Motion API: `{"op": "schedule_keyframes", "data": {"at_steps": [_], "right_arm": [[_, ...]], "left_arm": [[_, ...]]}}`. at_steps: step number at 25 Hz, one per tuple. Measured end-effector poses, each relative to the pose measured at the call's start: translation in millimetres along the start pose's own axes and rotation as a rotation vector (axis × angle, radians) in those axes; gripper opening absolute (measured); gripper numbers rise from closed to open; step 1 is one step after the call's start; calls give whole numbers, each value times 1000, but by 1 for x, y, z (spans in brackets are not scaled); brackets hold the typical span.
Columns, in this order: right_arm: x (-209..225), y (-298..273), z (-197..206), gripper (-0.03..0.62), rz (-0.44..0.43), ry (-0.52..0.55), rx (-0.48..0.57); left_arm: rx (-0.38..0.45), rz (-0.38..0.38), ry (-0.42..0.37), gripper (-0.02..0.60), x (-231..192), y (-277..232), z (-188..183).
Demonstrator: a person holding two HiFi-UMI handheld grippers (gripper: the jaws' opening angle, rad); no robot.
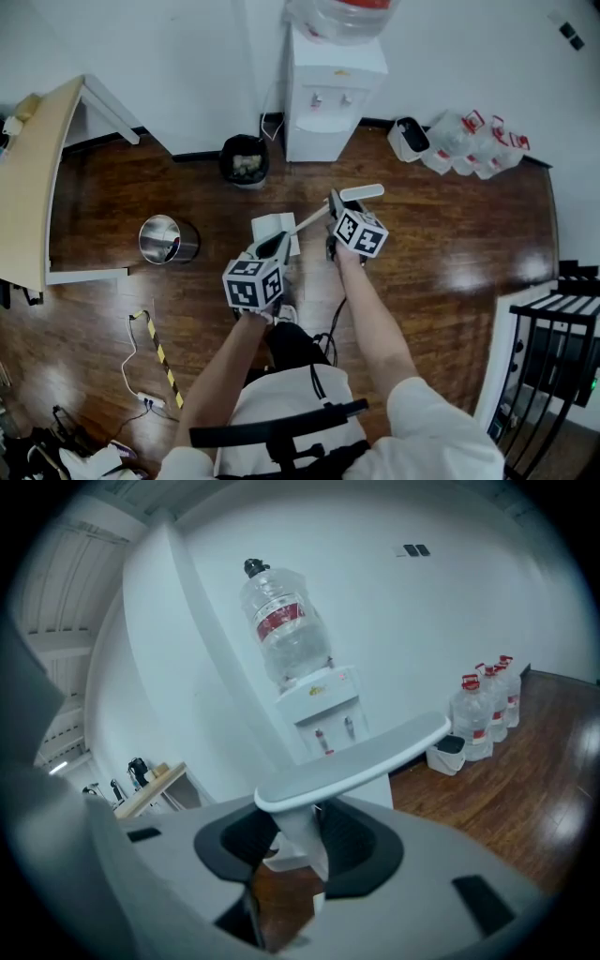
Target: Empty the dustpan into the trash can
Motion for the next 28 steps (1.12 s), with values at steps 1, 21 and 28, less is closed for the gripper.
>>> {"op": "schedule_keyframes", "data": {"at_steps": [1,21,28], "right_arm": [[-1,0,-1,152,1,-7,-1],[-155,26,-72,152,-87,5,-4],[-210,28,-112,152,-132,44,-2]], "left_arm": [[4,-10,7,-6,-3,3,1],[154,-357,212,-6,-110,165,49],[170,-367,238,-6,-131,184,51]]}}
Point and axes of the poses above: the fingertips, and each gripper's own axes: y backward along the fingers, x to its right, z out of its underside, the point moved 7 cm from there along y, backward along the fingers, and after that the axes turned 3 degrees about -z, right-handed, at the moved point
